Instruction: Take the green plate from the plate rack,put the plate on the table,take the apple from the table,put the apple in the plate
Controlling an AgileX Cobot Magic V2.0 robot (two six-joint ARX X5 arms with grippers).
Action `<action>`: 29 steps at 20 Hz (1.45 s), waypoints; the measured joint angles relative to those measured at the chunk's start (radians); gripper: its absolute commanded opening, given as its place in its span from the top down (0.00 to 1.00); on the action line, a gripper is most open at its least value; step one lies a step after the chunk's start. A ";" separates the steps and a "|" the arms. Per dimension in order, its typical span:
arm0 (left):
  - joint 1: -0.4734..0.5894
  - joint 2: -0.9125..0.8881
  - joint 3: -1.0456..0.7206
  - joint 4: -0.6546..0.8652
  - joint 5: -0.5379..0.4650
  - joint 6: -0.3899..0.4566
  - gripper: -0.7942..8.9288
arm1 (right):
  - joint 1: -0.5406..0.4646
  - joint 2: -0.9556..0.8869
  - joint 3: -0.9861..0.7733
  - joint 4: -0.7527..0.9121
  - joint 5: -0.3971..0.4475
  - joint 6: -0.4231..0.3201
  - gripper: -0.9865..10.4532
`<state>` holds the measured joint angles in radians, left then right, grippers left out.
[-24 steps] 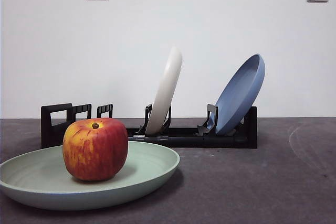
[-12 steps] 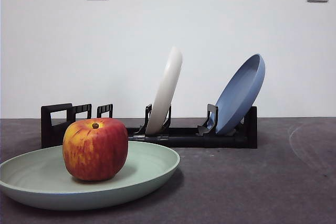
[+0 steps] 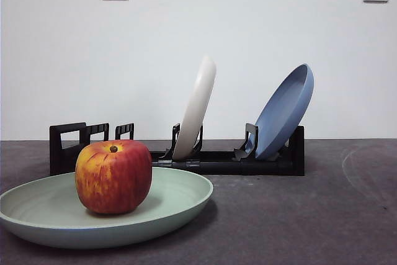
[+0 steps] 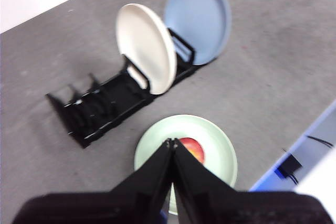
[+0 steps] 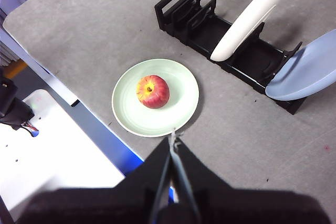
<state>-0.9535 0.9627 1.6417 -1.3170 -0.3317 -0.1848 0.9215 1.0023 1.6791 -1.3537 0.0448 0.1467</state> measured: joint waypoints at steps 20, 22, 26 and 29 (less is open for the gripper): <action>0.908 -0.744 -1.416 1.342 0.593 0.043 0.92 | 0.000 0.016 0.000 0.000 0.000 0.000 0.92; 0.945 -0.839 -1.489 1.346 0.593 0.058 0.92 | 0.000 0.016 0.000 0.000 0.000 0.000 0.92; 0.967 -0.956 -1.583 1.334 0.589 0.114 0.92 | 0.000 0.016 0.000 0.000 0.000 0.000 0.92; 0.967 -0.956 -1.621 1.328 0.583 0.145 0.92 | 0.000 0.017 0.000 0.000 0.000 0.000 0.92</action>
<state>0.0132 0.0071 0.0208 0.0105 0.2516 -0.0399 0.9215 1.0191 1.6791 -1.3537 0.0452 0.1467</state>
